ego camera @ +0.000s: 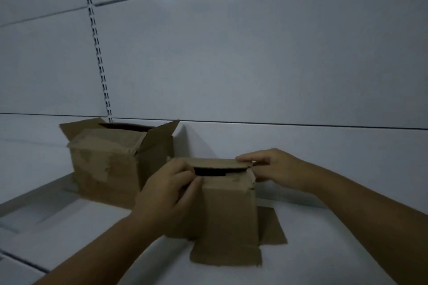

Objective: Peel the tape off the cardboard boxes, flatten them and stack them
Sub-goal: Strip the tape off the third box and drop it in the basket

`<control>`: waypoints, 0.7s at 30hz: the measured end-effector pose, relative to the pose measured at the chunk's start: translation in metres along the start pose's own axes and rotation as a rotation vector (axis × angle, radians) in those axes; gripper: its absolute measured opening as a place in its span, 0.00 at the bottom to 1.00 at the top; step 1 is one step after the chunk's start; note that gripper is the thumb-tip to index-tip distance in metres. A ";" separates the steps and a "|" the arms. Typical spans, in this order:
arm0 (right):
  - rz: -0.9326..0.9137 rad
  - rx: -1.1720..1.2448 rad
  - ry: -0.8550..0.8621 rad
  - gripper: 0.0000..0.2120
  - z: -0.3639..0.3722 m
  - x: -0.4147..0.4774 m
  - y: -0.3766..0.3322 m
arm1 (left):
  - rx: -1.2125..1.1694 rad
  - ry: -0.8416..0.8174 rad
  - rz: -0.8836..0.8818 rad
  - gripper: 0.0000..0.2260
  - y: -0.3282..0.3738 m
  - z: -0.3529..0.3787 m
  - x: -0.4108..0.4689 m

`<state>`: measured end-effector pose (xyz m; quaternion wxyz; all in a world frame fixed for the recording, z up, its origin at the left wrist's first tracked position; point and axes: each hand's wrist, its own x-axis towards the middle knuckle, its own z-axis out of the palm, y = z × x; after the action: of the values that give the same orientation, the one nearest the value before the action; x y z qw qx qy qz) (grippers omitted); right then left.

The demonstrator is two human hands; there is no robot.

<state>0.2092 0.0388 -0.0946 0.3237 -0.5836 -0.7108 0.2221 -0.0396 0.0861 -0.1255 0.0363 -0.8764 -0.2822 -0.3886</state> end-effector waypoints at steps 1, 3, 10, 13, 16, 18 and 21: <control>0.011 0.034 0.013 0.16 0.003 0.006 -0.001 | -0.018 0.048 0.045 0.16 -0.003 0.001 -0.006; 0.004 -0.061 0.117 0.11 0.008 0.015 -0.005 | -0.048 0.106 0.118 0.15 -0.005 0.000 -0.012; -0.233 -0.185 0.568 0.15 0.020 0.008 -0.064 | -0.213 -0.164 -0.055 0.37 -0.013 -0.016 -0.009; -0.388 -0.288 0.612 0.11 0.024 -0.016 -0.092 | -0.210 -0.115 0.202 0.16 -0.013 -0.015 -0.025; -0.327 -0.285 0.520 0.07 0.035 -0.035 -0.086 | -0.301 -0.214 0.220 0.06 -0.013 0.001 -0.050; -0.208 -0.196 0.437 0.12 0.042 -0.041 -0.071 | -0.399 -0.381 0.233 0.14 -0.010 0.010 -0.057; -0.105 -0.168 0.349 0.17 0.050 -0.044 -0.054 | -0.873 -0.624 0.030 0.31 0.004 0.013 -0.049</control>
<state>0.1408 -0.0127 -0.1005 0.4032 -0.6003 -0.6896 0.0403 -0.0558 0.0635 -0.1684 -0.4114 -0.8879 -0.0791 -0.1903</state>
